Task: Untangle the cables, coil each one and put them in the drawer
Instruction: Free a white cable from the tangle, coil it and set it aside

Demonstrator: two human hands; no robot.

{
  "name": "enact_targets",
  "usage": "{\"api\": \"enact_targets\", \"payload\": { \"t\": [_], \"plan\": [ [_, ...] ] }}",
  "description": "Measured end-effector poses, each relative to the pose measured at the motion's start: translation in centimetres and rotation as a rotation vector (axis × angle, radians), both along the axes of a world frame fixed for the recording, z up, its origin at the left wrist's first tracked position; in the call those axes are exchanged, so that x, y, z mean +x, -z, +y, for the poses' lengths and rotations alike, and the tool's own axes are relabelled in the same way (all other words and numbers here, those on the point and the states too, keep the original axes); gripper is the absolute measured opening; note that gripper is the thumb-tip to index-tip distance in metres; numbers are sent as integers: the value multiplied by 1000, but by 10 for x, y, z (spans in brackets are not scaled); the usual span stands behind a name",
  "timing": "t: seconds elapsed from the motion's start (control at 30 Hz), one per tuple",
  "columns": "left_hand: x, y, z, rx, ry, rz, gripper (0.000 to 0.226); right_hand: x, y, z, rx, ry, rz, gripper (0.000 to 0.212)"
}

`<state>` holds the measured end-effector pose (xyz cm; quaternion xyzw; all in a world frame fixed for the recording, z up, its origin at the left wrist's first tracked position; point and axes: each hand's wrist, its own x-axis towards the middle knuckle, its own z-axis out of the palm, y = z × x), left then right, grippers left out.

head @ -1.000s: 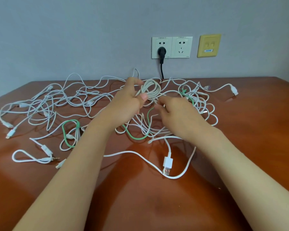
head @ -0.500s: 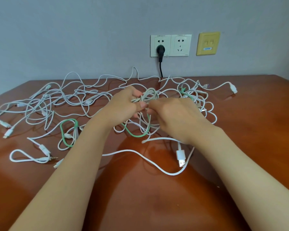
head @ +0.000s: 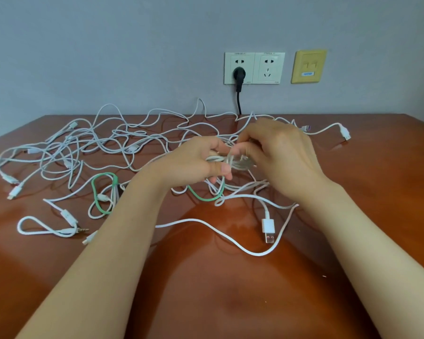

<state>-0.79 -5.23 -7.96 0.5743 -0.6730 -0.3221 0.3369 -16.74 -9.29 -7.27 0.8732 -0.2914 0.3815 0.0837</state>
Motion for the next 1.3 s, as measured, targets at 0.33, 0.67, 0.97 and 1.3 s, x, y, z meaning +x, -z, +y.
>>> {"api": "enact_targets", "payload": {
  "t": [0.33,0.67,0.97,1.3],
  "plan": [
    [-14,1,-1,-36,42,-77,24,-1,5,2,243,84,-110,22],
    [-26,1,5,-58,171,80,23,-20,-15,-10,1220,-140,-451,30],
    [-32,0,1,-119,250,463,10,-15,7,-20,1837,-586,-737,14],
    [-25,-1,-4,-243,-126,513,24,14,14,-11,1132,-353,-721,28]
  ]
}}
